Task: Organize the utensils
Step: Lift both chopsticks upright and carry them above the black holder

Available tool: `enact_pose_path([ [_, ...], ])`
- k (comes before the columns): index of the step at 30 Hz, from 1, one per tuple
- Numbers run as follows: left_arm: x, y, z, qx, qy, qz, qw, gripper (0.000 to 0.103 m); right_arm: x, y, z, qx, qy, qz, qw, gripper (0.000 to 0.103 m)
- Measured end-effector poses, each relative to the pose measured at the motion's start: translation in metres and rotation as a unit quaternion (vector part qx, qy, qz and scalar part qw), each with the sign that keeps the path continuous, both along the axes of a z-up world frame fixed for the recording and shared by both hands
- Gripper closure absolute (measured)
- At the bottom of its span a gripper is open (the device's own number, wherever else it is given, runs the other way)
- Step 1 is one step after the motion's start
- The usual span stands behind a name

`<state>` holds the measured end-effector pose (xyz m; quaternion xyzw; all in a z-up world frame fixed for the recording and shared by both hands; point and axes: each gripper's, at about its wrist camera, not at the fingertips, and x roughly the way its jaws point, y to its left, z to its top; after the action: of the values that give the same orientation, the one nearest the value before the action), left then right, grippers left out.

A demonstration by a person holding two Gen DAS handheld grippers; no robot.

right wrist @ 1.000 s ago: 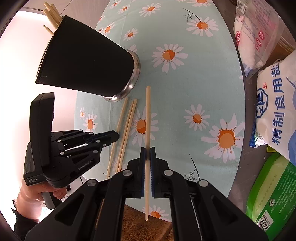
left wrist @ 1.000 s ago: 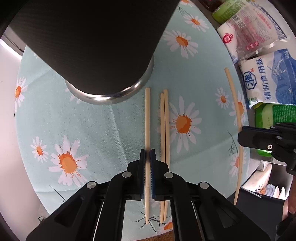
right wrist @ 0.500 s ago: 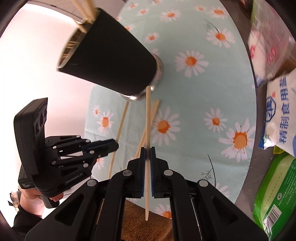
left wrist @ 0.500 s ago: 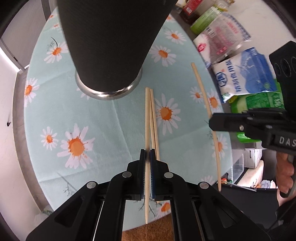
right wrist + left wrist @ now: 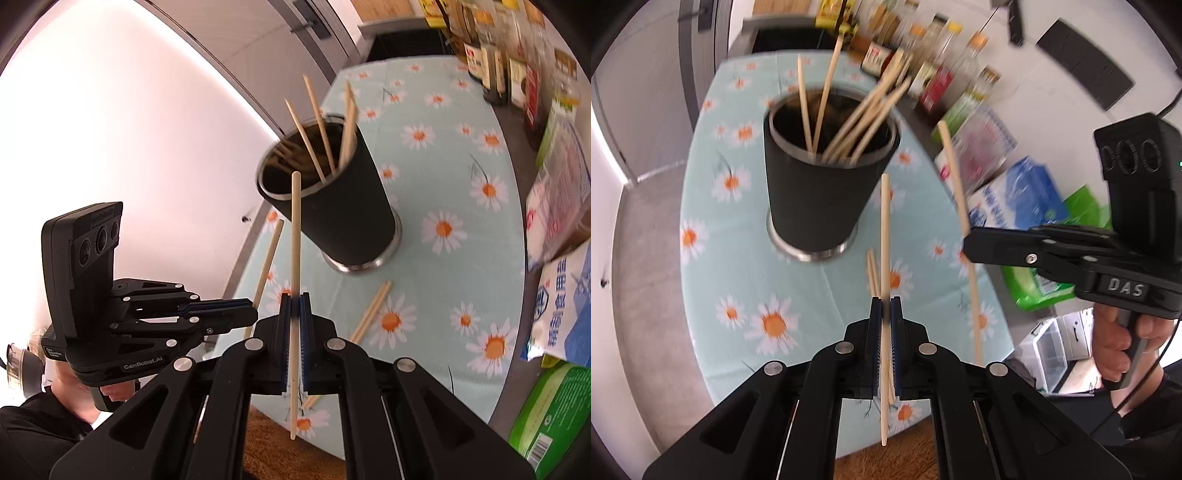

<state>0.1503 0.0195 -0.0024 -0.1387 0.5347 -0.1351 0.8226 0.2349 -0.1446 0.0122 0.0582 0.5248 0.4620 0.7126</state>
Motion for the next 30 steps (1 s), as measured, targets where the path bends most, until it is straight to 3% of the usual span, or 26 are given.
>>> enact_pose_path([
  [7,0.006,0.015,0.05,-0.004,-0.082,0.007,0.9966,0.099,0.008,0.01,0.041,0.049,-0.047,-0.016,0.998,0.097],
  [13,0.019,0.031,0.07,-0.029,-0.128,0.013,0.9913,0.099,0.018,0.018,0.068,0.078,-0.081,-0.046,0.993,0.097],
  [23,0.042,0.062,0.102,-0.062,-0.221,0.04,0.9726,0.099,0.04,0.026,0.105,0.121,-0.14,-0.078,0.98,0.097],
  [30,0.059,0.076,0.112,-0.056,-0.289,0.054,0.9542,0.099,0.053,0.032,0.123,0.122,-0.21,-0.103,0.965,0.097],
])
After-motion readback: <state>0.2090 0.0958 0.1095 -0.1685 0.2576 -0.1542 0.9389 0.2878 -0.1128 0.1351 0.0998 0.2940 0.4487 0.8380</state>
